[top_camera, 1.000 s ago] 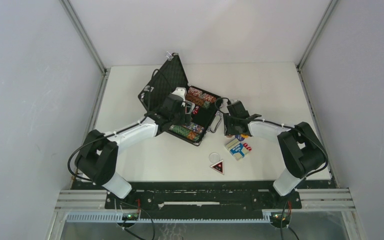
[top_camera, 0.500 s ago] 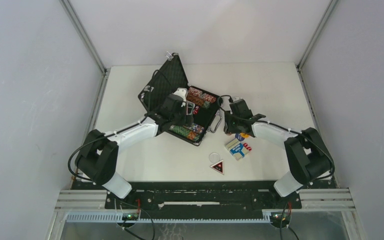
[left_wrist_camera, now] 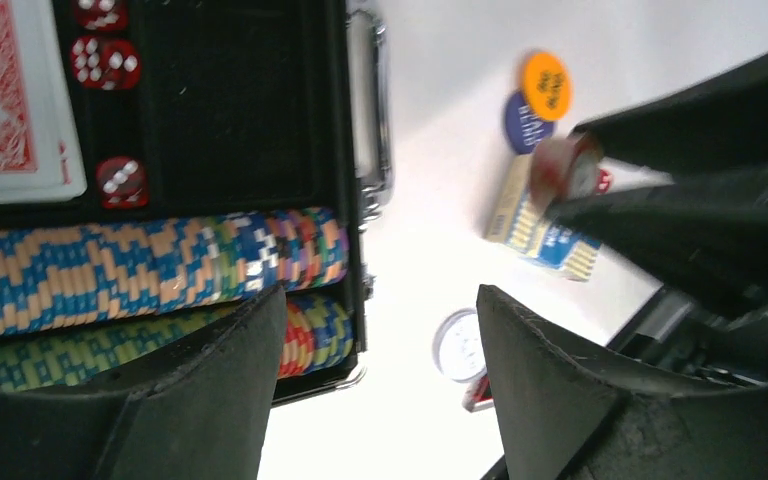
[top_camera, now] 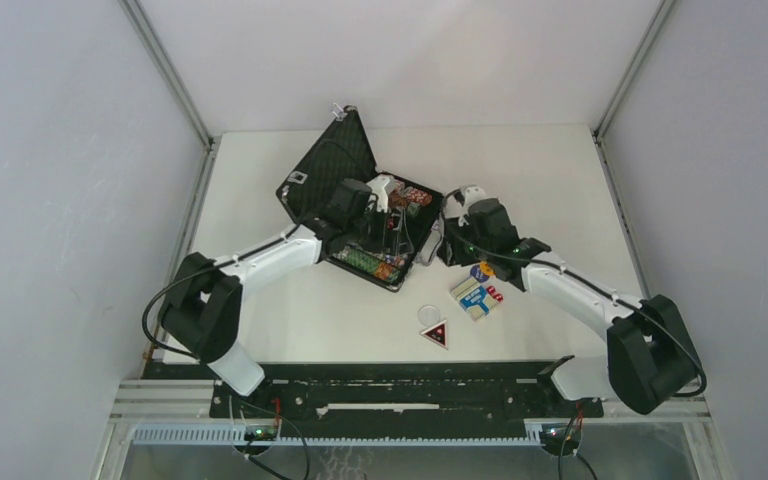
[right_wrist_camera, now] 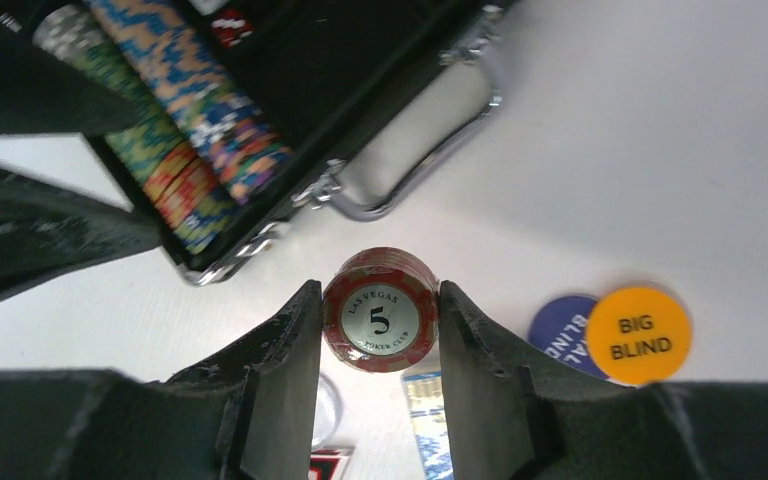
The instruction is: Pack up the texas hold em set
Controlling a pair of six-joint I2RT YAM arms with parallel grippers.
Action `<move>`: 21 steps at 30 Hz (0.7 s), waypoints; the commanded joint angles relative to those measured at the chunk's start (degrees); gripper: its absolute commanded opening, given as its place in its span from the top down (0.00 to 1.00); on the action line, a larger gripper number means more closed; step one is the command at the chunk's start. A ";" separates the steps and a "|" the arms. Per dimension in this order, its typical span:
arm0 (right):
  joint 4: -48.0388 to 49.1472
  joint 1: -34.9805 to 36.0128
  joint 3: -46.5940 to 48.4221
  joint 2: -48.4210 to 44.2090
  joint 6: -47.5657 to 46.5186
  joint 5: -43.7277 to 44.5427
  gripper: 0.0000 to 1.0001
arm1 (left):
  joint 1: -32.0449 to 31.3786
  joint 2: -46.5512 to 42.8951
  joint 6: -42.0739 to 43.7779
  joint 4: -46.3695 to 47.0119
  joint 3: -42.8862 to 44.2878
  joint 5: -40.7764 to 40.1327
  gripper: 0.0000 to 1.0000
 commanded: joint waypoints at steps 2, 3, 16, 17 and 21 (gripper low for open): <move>2.51 6.67 -0.63 -5.12 -5.32 2.92 0.61 | 0.07 -1.16 -2.09 -2.17 7.43 6.77 0.25; 3.03 7.48 -1.09 -5.52 -5.42 3.04 0.61 | 0.52 -0.88 -2.33 -2.84 8.26 7.82 0.25; 5.91 15.62 -1.79 -8.43 -9.45 6.16 0.61 | 3.80 3.07 -2.24 -4.09 9.96 26.24 0.26; 5.82 15.71 -1.58 -8.57 -9.57 6.08 0.61 | 3.80 3.56 -2.06 -4.25 10.03 26.81 0.26; 5.66 15.74 -0.86 -9.34 -9.50 4.91 0.61 | 3.73 4.99 -1.99 -3.61 10.03 30.40 0.28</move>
